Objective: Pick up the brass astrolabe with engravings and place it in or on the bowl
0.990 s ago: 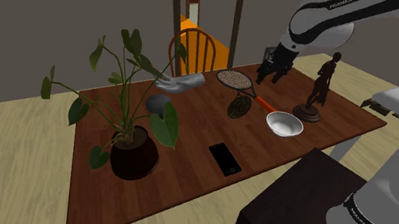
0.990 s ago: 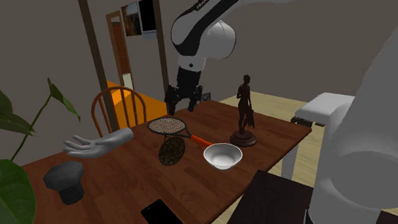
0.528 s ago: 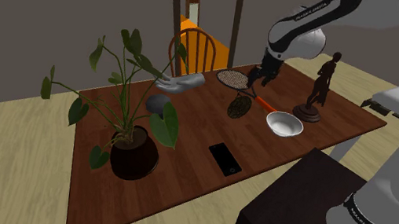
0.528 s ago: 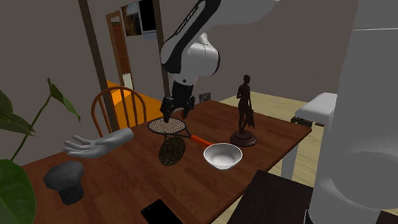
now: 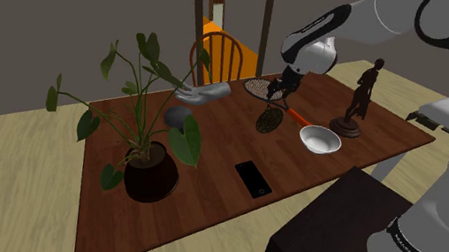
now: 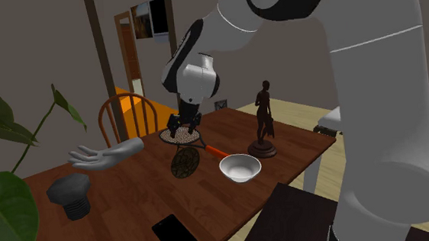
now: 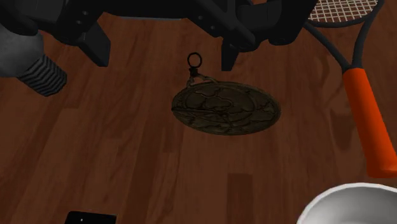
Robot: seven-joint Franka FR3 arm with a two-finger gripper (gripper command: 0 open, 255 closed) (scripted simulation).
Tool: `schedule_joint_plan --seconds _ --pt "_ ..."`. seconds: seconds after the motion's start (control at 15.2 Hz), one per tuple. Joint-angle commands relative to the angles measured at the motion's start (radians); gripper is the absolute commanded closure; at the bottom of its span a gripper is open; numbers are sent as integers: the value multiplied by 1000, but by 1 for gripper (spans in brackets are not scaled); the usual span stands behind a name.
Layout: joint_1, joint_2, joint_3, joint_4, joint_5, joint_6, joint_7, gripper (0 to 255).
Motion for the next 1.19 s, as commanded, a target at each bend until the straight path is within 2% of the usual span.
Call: schedule_joint_plan --seconds 0.0,0.2,0.73,1.12 --pt "-28 78 17 70 46 7 -40 0" --pt "-63 178 40 172 87 9 -70 0" --pt "-76 273 74 225 127 52 -94 0" --pt "-76 273 74 225 127 52 -94 0"
